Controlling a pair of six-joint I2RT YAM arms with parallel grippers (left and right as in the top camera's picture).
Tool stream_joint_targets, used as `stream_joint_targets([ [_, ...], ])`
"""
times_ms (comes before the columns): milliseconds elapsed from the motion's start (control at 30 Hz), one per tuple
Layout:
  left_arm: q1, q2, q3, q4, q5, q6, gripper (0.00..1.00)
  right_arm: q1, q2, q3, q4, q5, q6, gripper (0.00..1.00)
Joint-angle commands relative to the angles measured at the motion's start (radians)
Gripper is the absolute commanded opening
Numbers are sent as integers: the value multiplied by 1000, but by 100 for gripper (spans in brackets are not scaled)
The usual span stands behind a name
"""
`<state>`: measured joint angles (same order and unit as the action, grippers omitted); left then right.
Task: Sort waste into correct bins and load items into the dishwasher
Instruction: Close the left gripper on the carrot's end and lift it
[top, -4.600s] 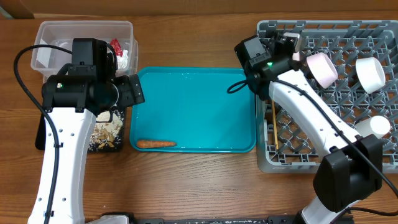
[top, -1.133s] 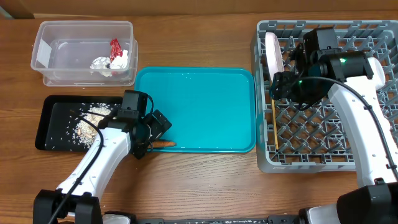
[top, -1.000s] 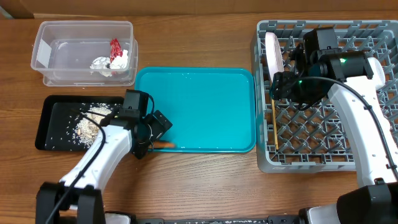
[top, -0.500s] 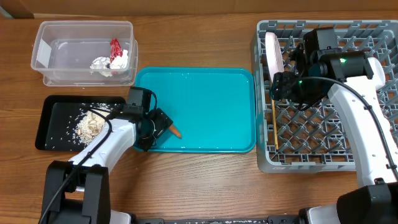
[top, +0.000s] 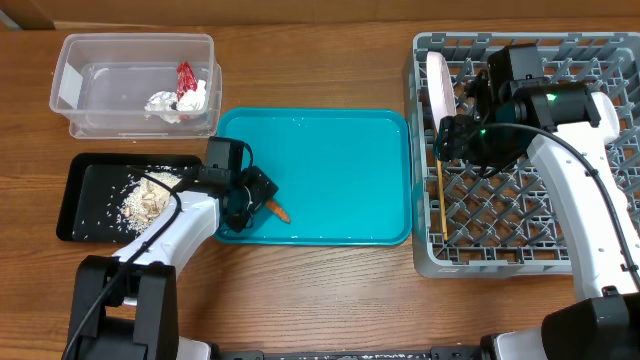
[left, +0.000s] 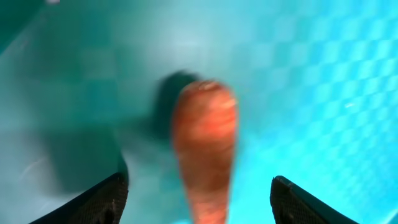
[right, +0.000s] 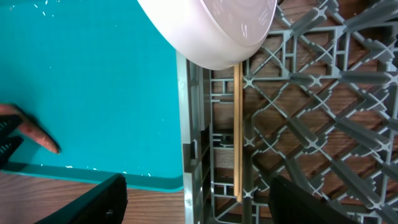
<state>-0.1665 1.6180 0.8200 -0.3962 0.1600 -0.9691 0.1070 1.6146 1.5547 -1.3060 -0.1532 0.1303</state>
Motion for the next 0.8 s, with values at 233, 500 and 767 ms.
stream_joint_targets([
  [233,-6,29,-8,27,-10,4,70,3,-26,5,3,-6,0,75],
  [500,-39,85,-8,47,-14,4,69,3,-26,5,3,-6,0,75],
  [767,-37,86,-8,50,-15,5,48,3,-26,5,6,-6,0,75],
])
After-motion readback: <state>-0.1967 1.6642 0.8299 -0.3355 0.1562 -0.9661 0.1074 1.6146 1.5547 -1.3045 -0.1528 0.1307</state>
